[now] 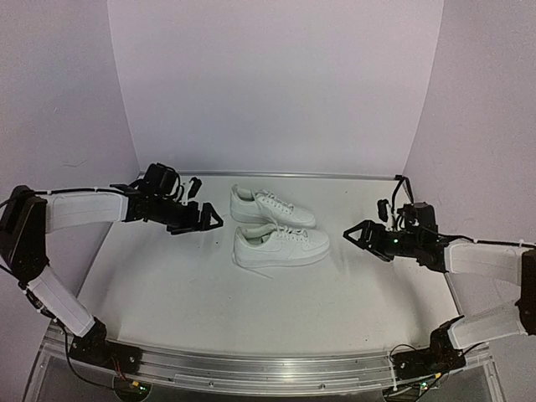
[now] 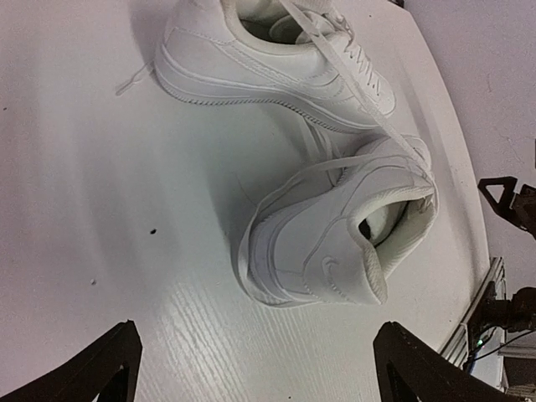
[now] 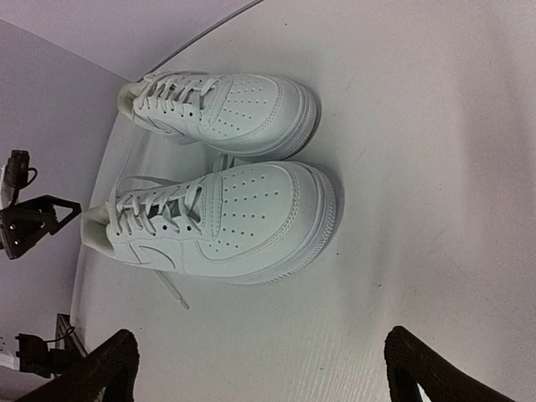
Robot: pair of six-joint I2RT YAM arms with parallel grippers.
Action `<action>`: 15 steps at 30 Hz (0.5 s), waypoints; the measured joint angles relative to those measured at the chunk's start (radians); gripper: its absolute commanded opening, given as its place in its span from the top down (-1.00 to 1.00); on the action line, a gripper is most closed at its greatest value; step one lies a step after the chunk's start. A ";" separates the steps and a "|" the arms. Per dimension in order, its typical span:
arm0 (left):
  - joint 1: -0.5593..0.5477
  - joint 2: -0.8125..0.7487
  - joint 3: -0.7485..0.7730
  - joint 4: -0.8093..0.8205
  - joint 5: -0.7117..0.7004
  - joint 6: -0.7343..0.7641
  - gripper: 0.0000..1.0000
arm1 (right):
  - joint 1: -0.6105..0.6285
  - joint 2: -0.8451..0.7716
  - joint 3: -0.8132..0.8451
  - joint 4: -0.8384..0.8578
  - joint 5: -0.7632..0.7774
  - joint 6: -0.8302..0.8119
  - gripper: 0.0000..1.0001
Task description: Tie the shoes
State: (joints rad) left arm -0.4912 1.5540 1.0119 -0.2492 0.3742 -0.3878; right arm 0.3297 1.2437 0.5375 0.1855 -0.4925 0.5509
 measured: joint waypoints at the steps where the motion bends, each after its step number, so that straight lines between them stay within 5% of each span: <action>1: 0.000 0.029 0.017 0.015 0.023 0.001 -0.99 | 0.001 0.024 -0.015 0.039 -0.012 0.020 -0.96; 9: -0.045 0.251 0.120 0.123 0.199 0.022 -0.99 | 0.029 0.191 -0.097 0.297 -0.110 0.186 -0.96; 15: -0.160 0.260 0.105 0.179 0.262 0.032 -0.94 | 0.032 0.202 -0.097 0.379 -0.121 0.240 -0.97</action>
State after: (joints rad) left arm -0.6513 1.8143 1.1171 -0.0704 0.6366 -0.3560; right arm 0.3622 1.4453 0.4400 0.5645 -0.6134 0.7914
